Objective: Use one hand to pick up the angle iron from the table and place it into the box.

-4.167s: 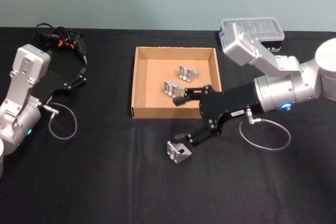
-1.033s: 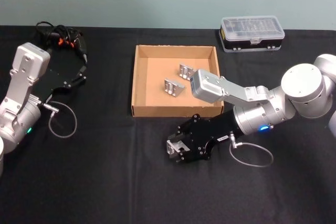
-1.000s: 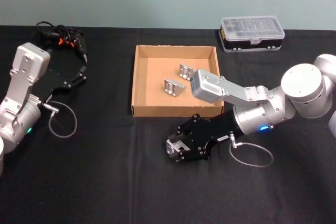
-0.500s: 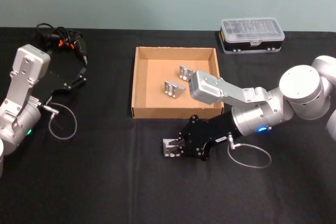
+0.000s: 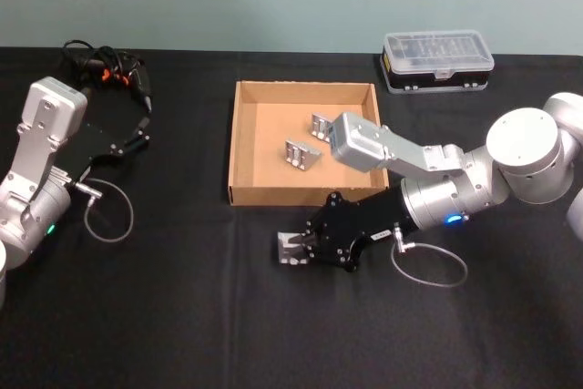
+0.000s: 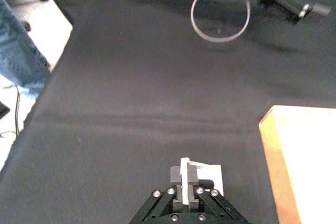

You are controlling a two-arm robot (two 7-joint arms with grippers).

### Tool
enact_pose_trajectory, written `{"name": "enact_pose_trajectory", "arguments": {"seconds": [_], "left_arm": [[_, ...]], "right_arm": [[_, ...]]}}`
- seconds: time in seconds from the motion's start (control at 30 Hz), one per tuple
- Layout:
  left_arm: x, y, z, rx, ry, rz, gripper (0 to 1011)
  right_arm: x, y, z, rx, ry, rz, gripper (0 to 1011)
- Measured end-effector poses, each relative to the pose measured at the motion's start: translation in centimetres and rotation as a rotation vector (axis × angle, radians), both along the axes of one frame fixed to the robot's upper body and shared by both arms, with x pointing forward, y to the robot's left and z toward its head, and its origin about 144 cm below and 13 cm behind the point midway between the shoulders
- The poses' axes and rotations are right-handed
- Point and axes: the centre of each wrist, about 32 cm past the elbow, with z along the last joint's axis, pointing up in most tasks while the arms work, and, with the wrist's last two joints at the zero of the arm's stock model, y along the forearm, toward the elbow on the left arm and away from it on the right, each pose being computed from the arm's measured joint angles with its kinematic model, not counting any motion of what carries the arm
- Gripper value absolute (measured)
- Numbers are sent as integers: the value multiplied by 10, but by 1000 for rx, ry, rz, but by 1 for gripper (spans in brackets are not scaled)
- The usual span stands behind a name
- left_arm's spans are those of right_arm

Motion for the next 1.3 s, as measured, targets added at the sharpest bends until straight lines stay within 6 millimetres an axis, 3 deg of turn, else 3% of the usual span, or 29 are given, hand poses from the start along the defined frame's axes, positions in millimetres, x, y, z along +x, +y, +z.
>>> {"name": "enact_pose_trajectory", "arguments": {"seconds": [0.33, 0.6, 1.0, 1.3], "left_arm": [[0, 0, 0, 0, 0, 0, 1000], [0, 0, 0, 0, 0, 0, 1000], [0, 0, 0, 0, 0, 0, 1000], [0, 0, 0, 0, 0, 0, 1000]], "right_arm": [[0, 0, 26, 138, -12, -23, 62], [4, -12, 43, 207, -100, -146, 62], [2, -38, 30, 196, -187, -396, 62], [0, -53, 17, 149, -177, -481, 62]]}}
